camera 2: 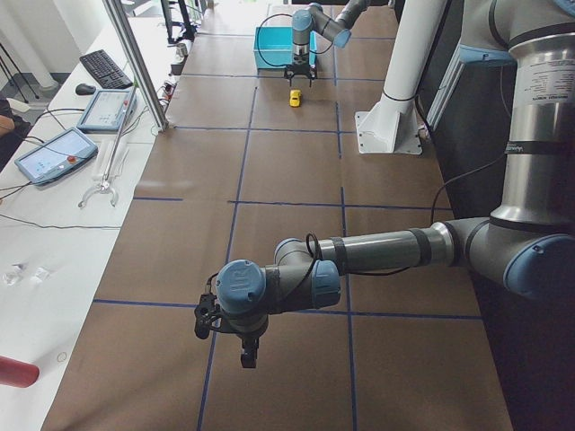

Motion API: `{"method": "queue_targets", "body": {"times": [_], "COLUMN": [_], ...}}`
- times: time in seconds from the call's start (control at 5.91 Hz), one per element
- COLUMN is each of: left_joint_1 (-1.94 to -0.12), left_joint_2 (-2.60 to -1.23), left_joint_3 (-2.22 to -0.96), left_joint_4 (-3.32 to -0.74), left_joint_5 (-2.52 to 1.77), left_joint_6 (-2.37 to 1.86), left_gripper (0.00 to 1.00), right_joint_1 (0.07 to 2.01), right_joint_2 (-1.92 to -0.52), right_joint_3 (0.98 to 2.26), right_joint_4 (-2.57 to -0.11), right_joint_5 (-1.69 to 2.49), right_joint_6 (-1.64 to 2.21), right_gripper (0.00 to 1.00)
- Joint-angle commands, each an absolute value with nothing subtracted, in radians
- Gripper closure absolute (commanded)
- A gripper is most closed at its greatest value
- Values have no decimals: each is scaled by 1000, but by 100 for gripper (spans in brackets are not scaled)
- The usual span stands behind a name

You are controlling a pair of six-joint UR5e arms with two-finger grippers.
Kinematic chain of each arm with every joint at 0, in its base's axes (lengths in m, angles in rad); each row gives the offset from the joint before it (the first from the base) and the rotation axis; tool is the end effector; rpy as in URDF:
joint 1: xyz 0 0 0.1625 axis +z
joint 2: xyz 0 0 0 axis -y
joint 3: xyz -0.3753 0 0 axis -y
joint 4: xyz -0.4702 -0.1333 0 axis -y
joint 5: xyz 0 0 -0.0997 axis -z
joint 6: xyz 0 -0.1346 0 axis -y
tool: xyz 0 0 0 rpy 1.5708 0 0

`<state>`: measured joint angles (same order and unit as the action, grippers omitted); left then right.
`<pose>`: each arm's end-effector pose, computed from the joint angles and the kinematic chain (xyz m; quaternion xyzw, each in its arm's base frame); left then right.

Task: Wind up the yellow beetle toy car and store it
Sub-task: 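Lower the right gripper and close it around the yellow car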

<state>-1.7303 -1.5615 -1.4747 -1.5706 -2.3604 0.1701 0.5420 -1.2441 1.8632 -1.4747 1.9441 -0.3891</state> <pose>-0.1251 -0.5402 0.6920 0.0150 0.3869 -0.0154 0.9219 -0.5227 -0.4130 0.2743 0.2718 -0.2732 -0.6486 0.6564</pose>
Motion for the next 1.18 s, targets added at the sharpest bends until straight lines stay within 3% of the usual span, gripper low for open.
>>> {"method": "queue_targets", "body": {"times": [0.0,0.51,1.01], "left_joint_1": [-1730,-1730,-1730], "left_joint_2": [-1568,-1569,-1569], "left_joint_3": [-1476,-1474,-1474], "left_joint_4": [-1571,-1571,-1569], "left_joint_5": [-2361,-2361,-2361], "left_joint_6": [170,170,170], "left_gripper": [0,0,0], "right_joint_1": [537,540,531], "right_joint_2": [-1224,-1218,-1206], "right_joint_3": [1833,1832,1752], "right_joint_4": [-1434,-1434,-1392], "right_joint_5": [1939,1878,1879], "right_joint_6": [-396,-399,-393], "right_gripper": [0,0,0]}}
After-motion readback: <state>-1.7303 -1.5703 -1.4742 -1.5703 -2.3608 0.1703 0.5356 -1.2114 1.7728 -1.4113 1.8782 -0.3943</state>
